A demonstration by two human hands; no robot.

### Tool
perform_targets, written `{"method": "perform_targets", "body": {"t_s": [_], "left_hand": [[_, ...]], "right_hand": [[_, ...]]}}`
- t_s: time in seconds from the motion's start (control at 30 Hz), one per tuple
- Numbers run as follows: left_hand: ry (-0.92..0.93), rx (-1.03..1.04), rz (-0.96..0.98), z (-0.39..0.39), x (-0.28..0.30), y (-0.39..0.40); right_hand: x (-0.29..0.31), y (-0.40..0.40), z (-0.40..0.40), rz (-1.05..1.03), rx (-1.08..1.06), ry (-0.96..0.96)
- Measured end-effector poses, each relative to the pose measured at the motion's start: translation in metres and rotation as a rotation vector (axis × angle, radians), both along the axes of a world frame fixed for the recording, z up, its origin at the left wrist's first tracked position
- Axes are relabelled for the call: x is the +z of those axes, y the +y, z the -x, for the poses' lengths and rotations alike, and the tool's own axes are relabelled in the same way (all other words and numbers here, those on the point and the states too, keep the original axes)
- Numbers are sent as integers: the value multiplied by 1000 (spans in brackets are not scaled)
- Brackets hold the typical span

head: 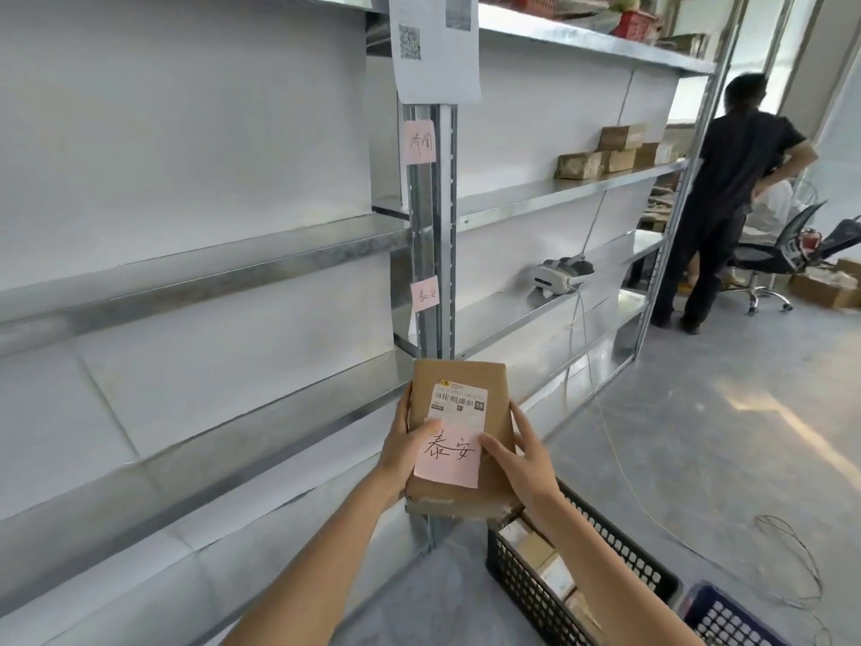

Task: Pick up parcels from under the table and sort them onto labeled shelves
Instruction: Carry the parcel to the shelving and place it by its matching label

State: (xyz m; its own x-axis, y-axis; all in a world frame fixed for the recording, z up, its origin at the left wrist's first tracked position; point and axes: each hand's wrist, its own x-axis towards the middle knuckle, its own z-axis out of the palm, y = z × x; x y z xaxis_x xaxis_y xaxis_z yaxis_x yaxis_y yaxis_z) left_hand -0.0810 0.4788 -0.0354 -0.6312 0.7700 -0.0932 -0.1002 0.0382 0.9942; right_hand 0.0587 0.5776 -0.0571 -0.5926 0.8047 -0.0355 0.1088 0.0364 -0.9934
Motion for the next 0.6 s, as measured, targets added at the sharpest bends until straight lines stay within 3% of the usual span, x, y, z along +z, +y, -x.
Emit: {"method": "perform_targets", "body": {"t_s": [0.43, 0.6], "left_hand": [[21, 231, -15, 98, -8, 39], [-57, 330, -53, 143, -10, 56]], "right_hand": [[11, 72, 111, 10, 249, -27], [9, 101, 157, 36, 352, -65]]}}
